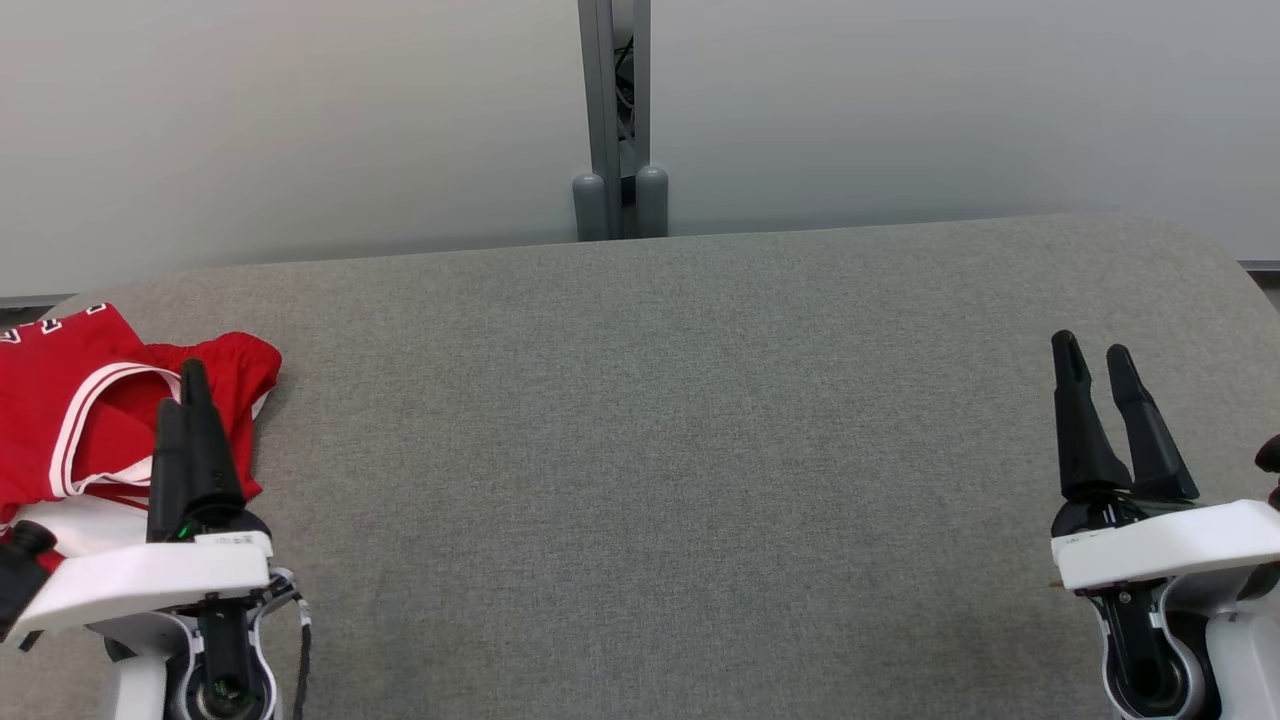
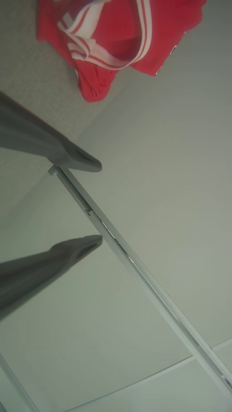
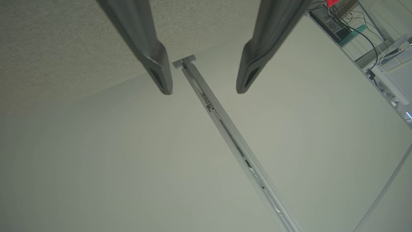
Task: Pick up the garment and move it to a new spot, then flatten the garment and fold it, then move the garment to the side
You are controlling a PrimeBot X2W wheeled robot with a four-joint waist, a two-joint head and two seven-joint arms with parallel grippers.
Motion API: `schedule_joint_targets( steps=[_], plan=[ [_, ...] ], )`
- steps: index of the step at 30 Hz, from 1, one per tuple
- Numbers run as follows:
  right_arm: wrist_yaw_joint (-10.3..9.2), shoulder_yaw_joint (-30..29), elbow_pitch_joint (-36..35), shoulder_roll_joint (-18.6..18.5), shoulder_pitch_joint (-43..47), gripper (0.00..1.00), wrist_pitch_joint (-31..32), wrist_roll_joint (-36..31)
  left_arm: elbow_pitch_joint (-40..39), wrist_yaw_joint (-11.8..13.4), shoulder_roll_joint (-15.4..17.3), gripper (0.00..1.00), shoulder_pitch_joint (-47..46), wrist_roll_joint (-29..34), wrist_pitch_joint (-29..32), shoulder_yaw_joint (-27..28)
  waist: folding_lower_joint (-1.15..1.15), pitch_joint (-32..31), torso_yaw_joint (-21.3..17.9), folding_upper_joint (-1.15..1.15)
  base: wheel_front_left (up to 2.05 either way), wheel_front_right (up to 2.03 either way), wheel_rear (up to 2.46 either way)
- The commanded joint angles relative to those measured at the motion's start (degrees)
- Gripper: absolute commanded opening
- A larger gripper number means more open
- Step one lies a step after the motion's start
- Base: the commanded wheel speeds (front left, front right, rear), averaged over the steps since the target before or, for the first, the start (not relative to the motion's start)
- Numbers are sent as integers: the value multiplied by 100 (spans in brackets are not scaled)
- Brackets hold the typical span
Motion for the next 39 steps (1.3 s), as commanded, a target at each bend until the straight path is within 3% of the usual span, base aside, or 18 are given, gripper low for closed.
schedule_joint_targets(
  steps=[1, 14, 19, 28, 39],
  plan=[
    [19, 88, -83, -76, -82, 100, -84, -263, -276, 158, 15, 100, 53, 441, -42, -168, 0, 2, 1, 0, 0, 0, 0],
    [21, 330, -117, -80, -49, 100, -325, -1248, -713, 1133, 21, 100, 414, 2921, -190, -1508, 0, 32, 16, 0, 0, 0, 0],
    [22, 438, 59, -69, -36, 100, -413, -1670, -605, 1497, 133, 100, 449, 3577, -246, -1852, 0, 53, 15, 0, 0, 0, 0],
    [24, 598, 534, -40, -37, 100, -573, -2128, -190, 2090, 432, 100, 440, 4151, -340, -2451, 0, 88, 8, 0, 0, 0, 0],
    [25, 670, 793, -41, -120, 100, -744, -2570, 103, 2336, 550, 100, 368, 4456, -450, -2670, 0, 102, -9, 0, 0, 0, 0]
  ],
)
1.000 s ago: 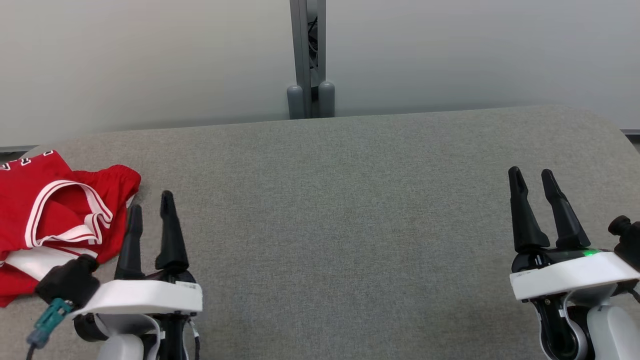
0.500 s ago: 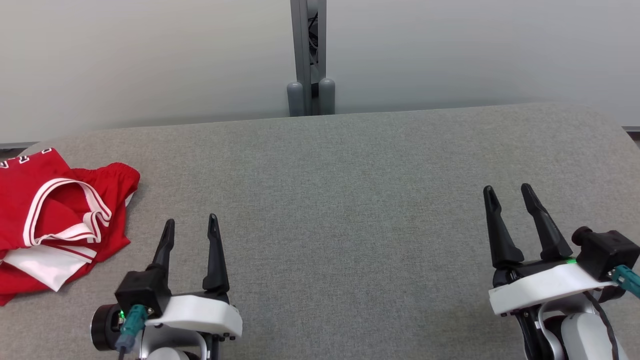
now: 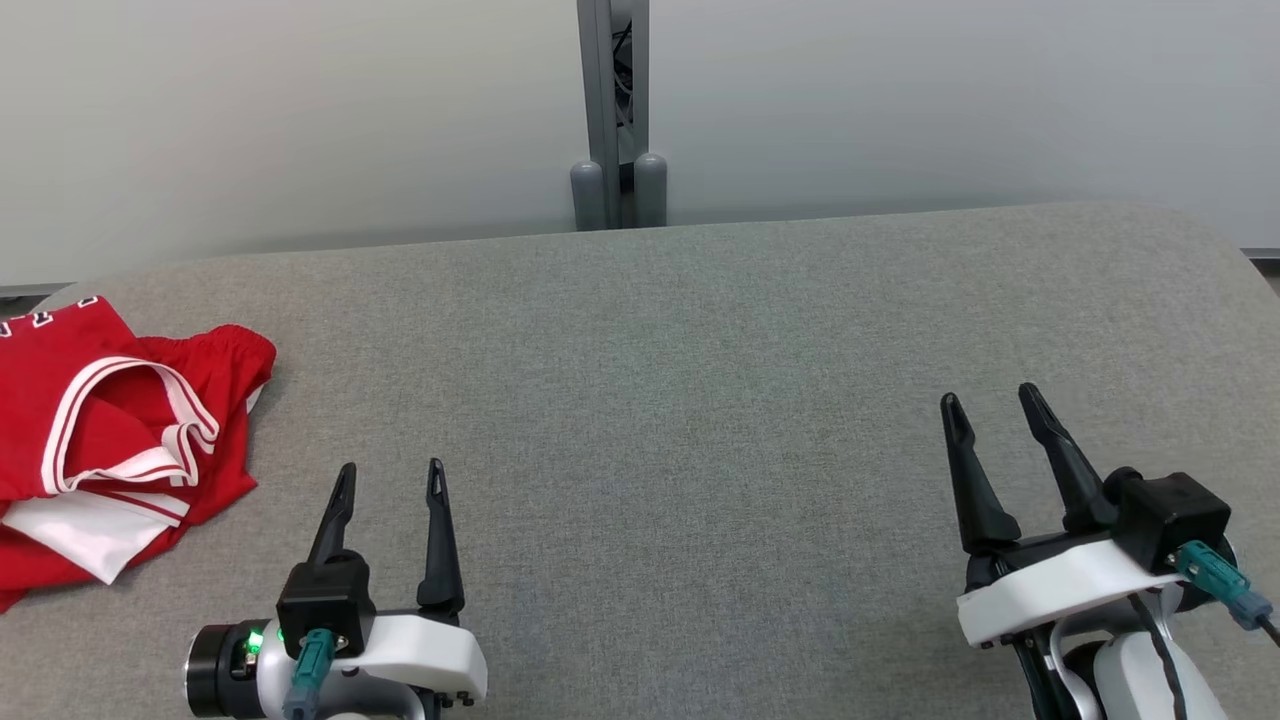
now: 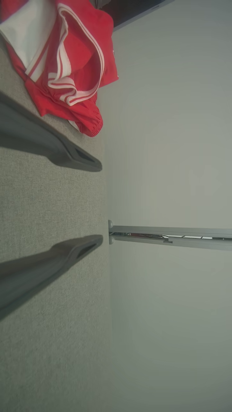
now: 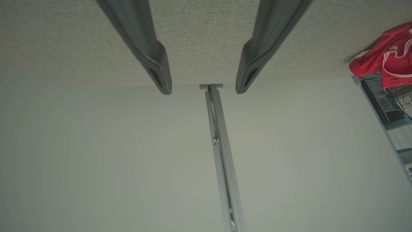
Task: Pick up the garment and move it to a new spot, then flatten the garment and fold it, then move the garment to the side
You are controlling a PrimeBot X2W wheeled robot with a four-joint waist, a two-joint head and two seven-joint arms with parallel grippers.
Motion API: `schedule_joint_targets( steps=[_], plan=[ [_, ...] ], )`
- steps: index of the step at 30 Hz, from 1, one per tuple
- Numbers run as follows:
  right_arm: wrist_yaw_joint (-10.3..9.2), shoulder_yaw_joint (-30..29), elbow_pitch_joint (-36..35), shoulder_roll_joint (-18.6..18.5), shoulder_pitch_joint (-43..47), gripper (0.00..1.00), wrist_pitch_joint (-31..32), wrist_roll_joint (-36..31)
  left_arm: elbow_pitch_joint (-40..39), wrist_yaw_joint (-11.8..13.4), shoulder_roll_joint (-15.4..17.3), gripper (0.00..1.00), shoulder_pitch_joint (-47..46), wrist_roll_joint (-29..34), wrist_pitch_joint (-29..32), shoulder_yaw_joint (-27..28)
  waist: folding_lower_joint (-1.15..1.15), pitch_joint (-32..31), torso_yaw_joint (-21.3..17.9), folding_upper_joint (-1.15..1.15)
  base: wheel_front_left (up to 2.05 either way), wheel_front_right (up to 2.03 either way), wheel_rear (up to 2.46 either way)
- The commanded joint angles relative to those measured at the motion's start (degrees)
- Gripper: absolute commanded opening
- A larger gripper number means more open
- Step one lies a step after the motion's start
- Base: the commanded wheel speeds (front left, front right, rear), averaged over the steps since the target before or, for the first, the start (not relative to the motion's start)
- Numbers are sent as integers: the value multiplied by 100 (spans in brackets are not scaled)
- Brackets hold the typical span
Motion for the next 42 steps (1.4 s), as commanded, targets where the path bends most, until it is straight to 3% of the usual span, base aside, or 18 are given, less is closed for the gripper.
schedule_joint_targets(
  steps=[1, 6, 12, 32, 42],
  plan=[
    [23, 58, 16, -49, -119, 100, -81, -161, -13, 66, 15, 100, -94, 159, -57, -9, 0, -5, -3, 0, 0, 0, 0],
    [23, 118, 76, -55, -124, 100, -160, -284, -37, 93, -20, 100, -22, 273, -104, 23, 0, -8, -6, 0, 0, 0, 0],
    [19, 202, 220, -60, -97, 100, -222, -207, -14, -77, -75, 100, 67, 359, -143, 149, 0, -8, -5, 0, 0, 0, 0],
    [21, 422, 307, -79, -169, 100, -507, -852, 35, -200, -305, 100, 325, 1416, -307, 439, 0, 4, -6, 0, 0, 0, 0],
    [21, 355, 326, -78, -134, 100, -493, -756, 89, -318, -368, 100, 317, 1432, -303, 495, 0, 30, 5, 0, 0, 0, 0]
  ],
)
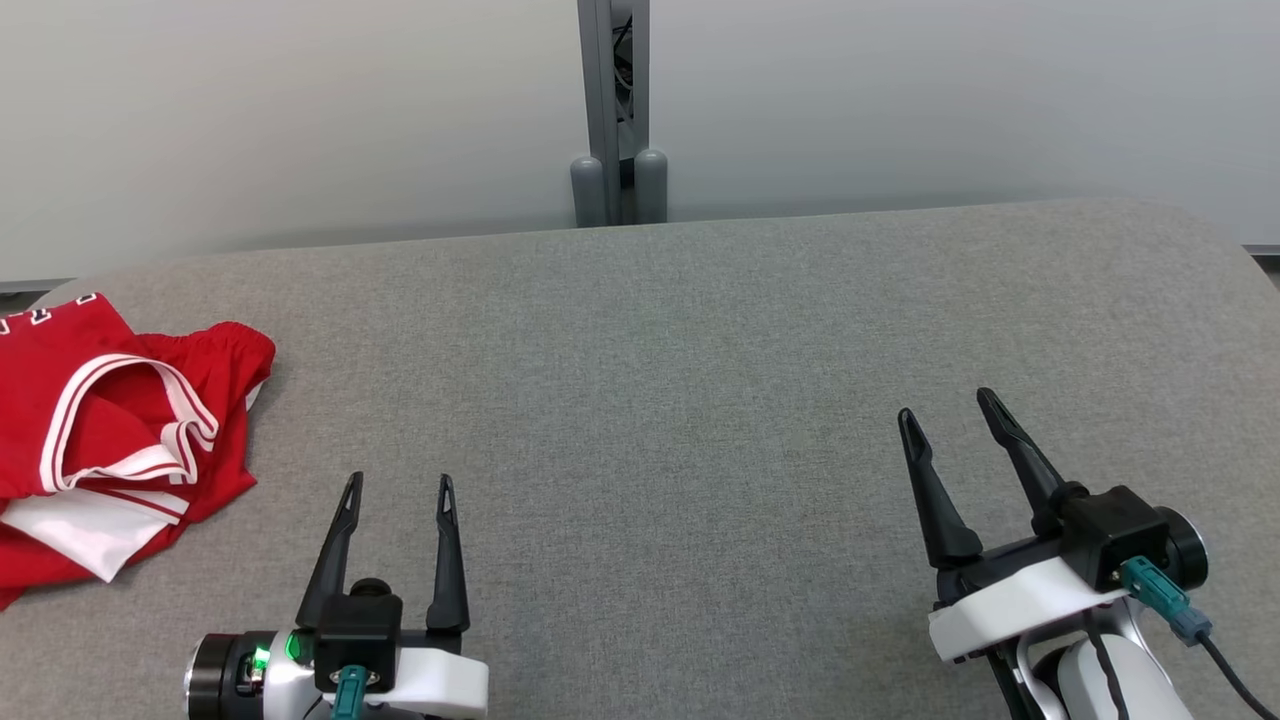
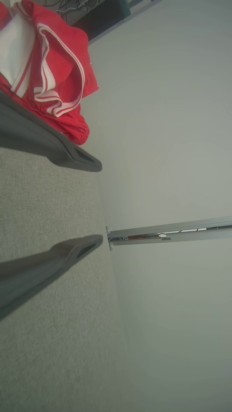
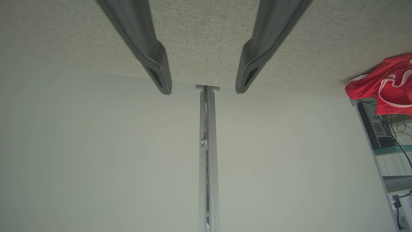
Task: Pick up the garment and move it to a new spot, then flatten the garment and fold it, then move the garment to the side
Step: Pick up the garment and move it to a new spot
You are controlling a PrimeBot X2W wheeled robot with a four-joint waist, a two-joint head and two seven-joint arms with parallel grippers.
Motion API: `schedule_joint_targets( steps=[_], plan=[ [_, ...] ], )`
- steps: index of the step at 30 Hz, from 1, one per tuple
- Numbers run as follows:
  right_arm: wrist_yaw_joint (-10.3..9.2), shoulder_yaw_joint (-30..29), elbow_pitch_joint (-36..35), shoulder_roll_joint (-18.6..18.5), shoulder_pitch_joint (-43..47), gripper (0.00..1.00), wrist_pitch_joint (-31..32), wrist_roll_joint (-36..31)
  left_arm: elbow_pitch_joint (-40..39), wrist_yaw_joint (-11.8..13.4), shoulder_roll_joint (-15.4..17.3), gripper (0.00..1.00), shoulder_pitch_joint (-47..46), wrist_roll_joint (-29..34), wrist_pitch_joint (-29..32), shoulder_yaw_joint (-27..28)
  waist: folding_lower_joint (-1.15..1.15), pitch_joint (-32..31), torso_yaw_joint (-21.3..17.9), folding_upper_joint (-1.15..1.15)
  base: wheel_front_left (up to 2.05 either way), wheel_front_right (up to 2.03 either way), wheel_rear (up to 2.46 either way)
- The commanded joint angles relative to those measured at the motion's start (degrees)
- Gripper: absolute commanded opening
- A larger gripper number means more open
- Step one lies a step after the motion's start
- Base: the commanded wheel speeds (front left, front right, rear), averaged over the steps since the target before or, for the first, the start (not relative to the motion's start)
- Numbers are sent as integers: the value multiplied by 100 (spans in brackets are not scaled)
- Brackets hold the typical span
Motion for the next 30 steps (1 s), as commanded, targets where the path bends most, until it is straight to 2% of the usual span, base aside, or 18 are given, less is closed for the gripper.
schedule_joint_targets(
  steps=[1, 5, 13, 30],
  plan=[
    [12, -18, -4, -55, -26, 100, -34, 30, 27, -30, -8, 100, 32, 22, -23, 42, 0, 9, 12, 0, 0, 0, 0],
    [13, 29, -78, -52, -54, 100, -34, 56, 69, -60, -29, 100, -53, 0, -23, 74, 0, 41, 130, 0, 0, 0, 0],
    [13, 125, -142, -48, 49, 100, -34, 37, 107, -103, -49, 100, -42, -66, -23, 205, 0, 23, 674, 0, 0, 0, 0],
    [11, 453, -80, -49, 252, 100, -27, -44, -24, -140, -85, 100, 362, 14, -22, 424, 0, -291, 2466, 0, 0, 0, 0]
  ],
)
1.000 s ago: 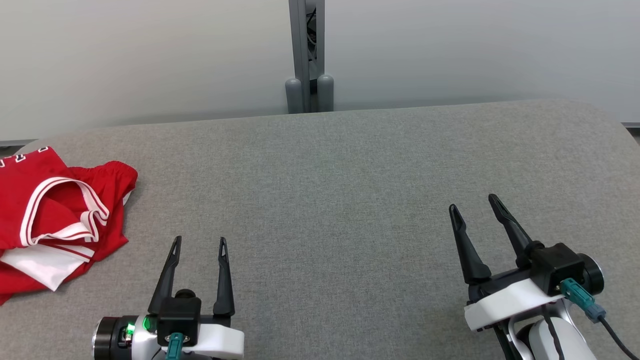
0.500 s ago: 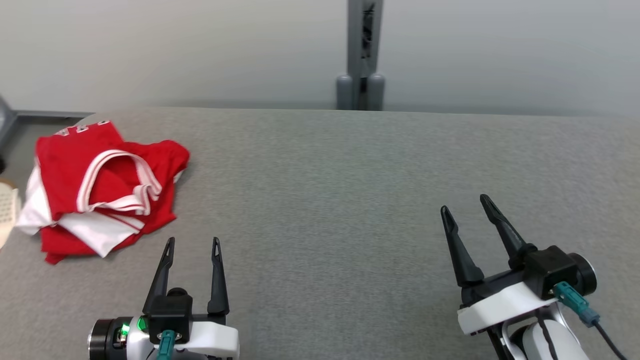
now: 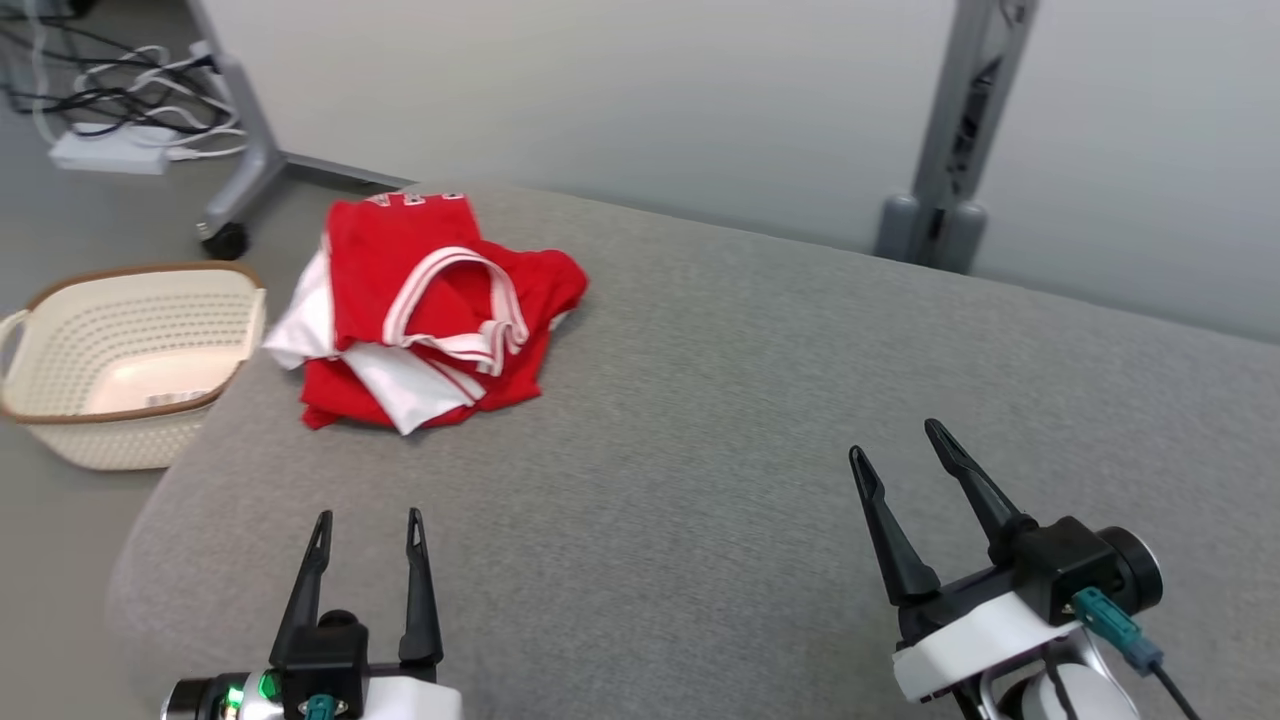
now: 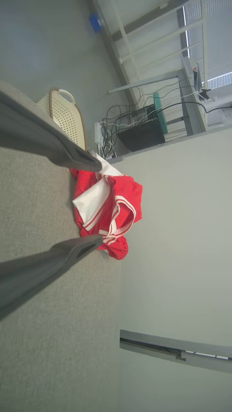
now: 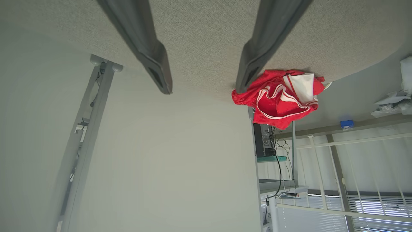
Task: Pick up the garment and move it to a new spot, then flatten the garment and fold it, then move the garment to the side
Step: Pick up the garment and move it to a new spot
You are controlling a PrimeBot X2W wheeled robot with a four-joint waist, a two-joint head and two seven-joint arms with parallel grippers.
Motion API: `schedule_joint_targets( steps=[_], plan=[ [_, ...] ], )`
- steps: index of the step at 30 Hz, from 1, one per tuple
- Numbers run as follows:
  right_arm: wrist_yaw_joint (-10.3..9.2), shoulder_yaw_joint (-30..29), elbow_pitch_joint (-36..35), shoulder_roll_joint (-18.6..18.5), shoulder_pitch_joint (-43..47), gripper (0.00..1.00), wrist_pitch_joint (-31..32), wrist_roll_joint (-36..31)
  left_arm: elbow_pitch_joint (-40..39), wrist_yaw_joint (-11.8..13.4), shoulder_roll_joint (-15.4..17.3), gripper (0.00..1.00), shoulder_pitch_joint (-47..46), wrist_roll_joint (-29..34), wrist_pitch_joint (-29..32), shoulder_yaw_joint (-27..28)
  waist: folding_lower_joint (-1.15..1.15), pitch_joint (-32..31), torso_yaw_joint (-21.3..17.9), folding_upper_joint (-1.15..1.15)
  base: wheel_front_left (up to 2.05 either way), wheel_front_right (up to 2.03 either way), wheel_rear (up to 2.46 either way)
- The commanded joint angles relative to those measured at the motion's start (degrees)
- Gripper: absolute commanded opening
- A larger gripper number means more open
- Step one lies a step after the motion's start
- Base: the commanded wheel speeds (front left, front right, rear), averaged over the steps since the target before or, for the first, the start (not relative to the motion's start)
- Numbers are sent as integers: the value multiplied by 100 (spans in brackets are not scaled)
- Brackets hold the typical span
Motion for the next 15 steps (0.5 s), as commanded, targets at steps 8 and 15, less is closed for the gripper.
schedule_joint_targets(
  steps=[8, 15],
  plan=[
    [5, 401, 143, -52, -158, 100, -15, 140, -324, 161, 25, 100, 330, 37, -21, 191, 0, -75, 462, 0, 0, 0, 0],
    [5, 528, 213, -47, -269, 100, -15, 252, -424, 247, 10, 100, 438, 40, -21, 192, 0, -54, 505, 0, 0, 0, 0]
  ],
)
